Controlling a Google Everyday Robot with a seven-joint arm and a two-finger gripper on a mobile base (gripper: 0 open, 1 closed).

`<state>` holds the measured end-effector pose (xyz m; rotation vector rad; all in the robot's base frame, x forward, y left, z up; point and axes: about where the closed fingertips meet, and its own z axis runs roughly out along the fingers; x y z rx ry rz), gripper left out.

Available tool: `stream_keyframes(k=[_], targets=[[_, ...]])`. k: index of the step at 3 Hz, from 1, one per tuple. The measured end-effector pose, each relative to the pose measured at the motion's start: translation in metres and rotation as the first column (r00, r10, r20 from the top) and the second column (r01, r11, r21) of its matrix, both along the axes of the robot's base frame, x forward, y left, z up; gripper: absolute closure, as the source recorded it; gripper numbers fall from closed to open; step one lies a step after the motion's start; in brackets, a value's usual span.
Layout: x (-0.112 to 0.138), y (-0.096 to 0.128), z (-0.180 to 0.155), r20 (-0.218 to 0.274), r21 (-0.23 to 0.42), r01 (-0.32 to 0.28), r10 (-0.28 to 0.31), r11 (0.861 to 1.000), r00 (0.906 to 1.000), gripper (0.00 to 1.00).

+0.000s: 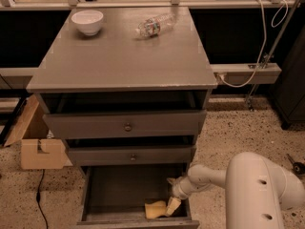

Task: Pick sponge from bottom drawer and place on counter

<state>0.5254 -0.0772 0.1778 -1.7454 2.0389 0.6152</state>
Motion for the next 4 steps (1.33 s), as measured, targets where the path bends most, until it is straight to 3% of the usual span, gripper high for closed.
stream_keyframes(k=[2,4], targets=[[0.008,0.018,-0.026,0.024,0.021,-0.053,0.052,0.998,0.9983,0.0],[-0.007,0.048,-0.056,0.009,0.067,-0.105,0.105,0.992,0.9944,0.0]])
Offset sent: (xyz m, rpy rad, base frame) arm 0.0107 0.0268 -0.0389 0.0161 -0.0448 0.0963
